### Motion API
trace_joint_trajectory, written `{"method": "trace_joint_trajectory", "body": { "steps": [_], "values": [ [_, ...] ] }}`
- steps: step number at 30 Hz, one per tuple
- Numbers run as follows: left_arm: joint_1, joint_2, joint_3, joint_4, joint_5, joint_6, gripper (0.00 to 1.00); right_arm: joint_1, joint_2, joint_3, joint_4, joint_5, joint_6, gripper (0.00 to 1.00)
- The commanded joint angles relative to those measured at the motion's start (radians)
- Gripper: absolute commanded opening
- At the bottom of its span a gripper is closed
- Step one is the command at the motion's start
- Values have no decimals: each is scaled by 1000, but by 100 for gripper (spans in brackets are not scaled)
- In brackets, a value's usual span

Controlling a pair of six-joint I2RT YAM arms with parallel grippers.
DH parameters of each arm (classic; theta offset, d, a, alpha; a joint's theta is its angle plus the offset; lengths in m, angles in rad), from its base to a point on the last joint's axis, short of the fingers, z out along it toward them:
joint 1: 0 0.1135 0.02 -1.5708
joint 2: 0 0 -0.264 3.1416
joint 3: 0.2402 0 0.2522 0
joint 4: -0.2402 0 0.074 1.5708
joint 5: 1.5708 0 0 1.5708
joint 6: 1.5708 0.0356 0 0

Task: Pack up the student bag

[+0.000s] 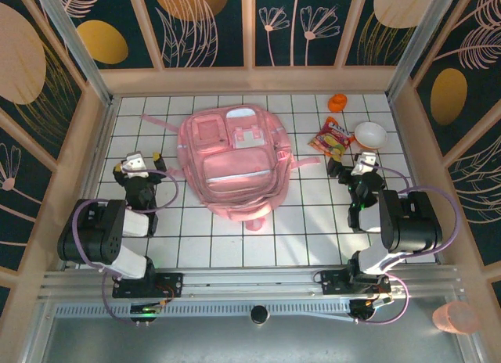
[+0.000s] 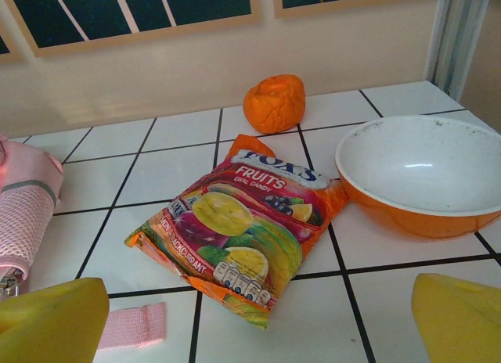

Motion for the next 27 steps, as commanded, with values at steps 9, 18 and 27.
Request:
{"method": "trace_joint_trajectory", "body": {
  "steps": [9, 18, 27],
  "values": [
    [5, -10, 11, -9, 34, -41, 99, -2, 10, 8, 46, -6, 8, 99],
    [6, -10, 11, -9, 34, -41, 99, -3, 9, 9, 45, -6, 8, 99],
    [5, -10, 10, -9, 34, -41, 99, -3, 9, 8, 46, -6, 9, 99]
  ]
}}
